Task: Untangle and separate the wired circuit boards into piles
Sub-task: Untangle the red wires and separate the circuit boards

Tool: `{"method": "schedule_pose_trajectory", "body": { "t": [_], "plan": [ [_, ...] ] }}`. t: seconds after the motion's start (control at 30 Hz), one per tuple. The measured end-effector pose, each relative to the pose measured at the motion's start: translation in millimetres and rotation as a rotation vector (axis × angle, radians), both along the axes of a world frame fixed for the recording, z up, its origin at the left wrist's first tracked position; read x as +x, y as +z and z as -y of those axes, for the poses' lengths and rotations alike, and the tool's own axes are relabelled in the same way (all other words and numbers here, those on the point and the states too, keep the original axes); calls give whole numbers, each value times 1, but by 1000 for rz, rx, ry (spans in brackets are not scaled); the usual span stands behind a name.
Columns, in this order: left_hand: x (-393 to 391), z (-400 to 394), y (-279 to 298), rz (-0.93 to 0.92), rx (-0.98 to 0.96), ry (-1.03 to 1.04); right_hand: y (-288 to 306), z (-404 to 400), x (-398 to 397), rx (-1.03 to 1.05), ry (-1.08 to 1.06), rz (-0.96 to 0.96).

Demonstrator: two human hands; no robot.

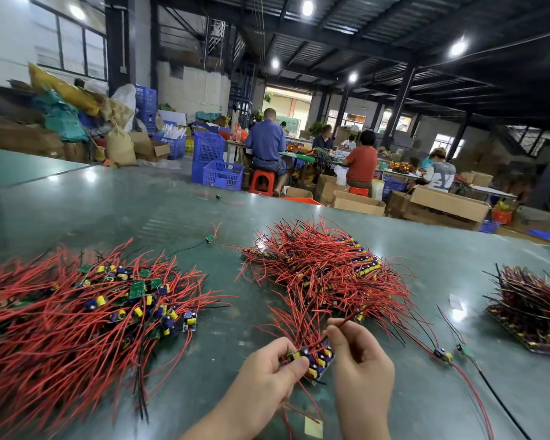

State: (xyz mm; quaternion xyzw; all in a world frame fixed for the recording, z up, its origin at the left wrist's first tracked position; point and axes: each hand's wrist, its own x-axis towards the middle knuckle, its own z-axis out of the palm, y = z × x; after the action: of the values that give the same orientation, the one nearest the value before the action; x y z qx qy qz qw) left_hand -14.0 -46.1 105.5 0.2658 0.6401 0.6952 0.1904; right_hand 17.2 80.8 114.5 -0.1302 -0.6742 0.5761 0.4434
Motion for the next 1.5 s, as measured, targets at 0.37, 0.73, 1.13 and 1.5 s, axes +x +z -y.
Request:
{"method": "schedule_pose_trajectory", "body": {
  "t": [0.37,0.73,1.13,1.5],
  "plan": [
    [-3,4,3,44,19,2,9,-6,-5,-924,367,-32],
    [-5,6,2,-109,-74,96,15,-31,0,-937,356,-31],
    [-10,13,7,-77,-87,89,18,-41,3,-838,333,-22],
    [-33,27,4,-44,-139,258,18,-66,10,-698,99,-126]
  ]
}}
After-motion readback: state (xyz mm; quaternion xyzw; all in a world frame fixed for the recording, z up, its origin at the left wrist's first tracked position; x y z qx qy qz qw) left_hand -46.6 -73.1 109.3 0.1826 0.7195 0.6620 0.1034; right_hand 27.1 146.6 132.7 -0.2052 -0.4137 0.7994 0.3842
